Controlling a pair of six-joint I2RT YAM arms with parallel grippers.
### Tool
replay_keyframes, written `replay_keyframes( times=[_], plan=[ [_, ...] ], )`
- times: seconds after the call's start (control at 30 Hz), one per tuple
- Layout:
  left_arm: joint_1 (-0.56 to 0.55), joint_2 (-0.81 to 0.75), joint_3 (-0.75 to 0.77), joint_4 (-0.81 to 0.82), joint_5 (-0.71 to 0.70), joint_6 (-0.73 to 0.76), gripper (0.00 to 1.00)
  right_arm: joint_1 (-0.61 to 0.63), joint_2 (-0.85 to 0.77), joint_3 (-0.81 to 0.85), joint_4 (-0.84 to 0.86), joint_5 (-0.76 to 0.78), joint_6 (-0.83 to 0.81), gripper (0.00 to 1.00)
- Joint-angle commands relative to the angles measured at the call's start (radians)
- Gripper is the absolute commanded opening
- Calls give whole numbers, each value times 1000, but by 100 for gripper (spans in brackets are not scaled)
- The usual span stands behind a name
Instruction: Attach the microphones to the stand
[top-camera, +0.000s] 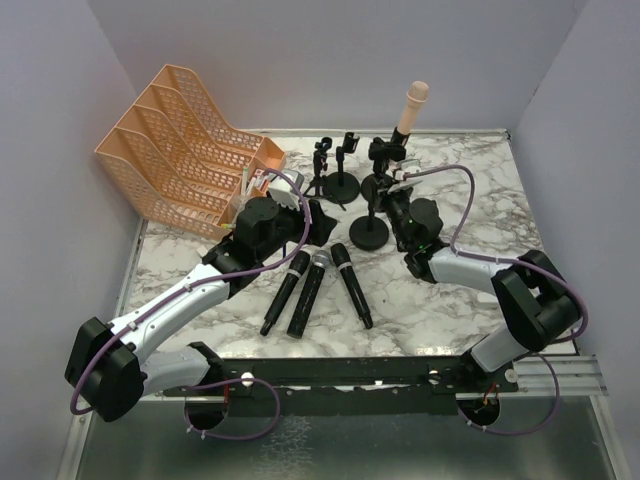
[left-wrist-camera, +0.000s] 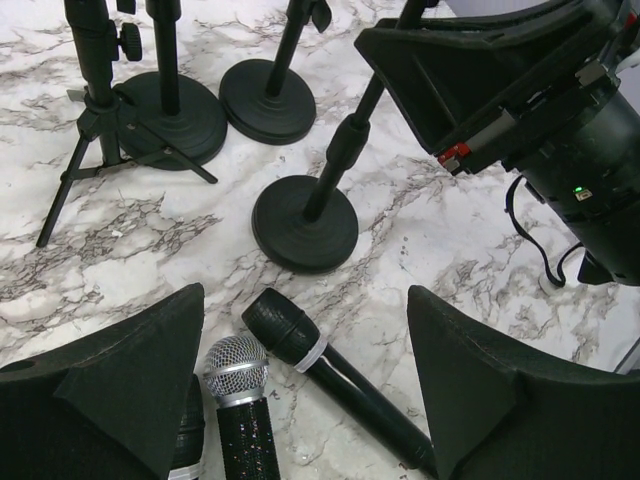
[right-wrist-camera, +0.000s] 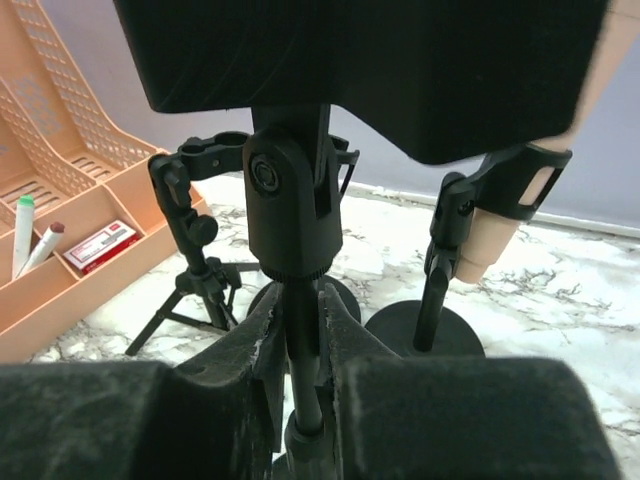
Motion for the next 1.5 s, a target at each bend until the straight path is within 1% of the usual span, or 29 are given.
replay_keyframes(
  times=[0.0, 0.1, 0.23, 0.3, 0.4, 0.5, 0.63, 0.83, 0.97, 1.1, 1.2, 1.37, 1.47],
  plan=[
    [4, -14, 18, -12, -18, -4, 82, -1, -41, -69, 48, 13, 64, 25],
    [4, -22, 22, -11, -17, 0, 82, -2, -76, -103, 20, 14, 101, 40],
    [6, -22, 29, -21, -14, 2, 82, -1, -132, -117, -57, 13, 148, 56],
    [7, -25, 31, -29, -13, 1, 82, -1, -173, -125, -98, 8, 175, 60],
    [6, -31, 25, -37, -12, -7, 82, -1, -239, -133, -175, -5, 216, 64],
    [6, -35, 9, -53, -9, -11, 82, -2, -322, -142, -328, -34, 268, 65],
    [6, -26, -39, -135, -33, -35, 82, -1, -450, -178, -542, -97, 361, 65],
    [2, -34, -107, -234, 31, -119, 80, -1, -646, -198, -874, -143, 511, 65],
    [-17, -32, -156, -277, 44, -167, 76, -1, -698, -170, -1034, -184, 591, 64],
    [-55, 3, -176, -333, 10, -190, 74, -1, -687, -144, -1119, -201, 676, 64],
    [-84, 49, -181, -360, 1, -214, 70, -1, -674, -146, -1128, -198, 714, 63],
    [-109, 114, -185, -396, -70, -234, 67, -2, -673, -162, -1136, -179, 740, 63],
    [-118, 157, -184, -403, -72, -235, 63, -2, -676, -165, -1147, -173, 748, 63]
  ],
)
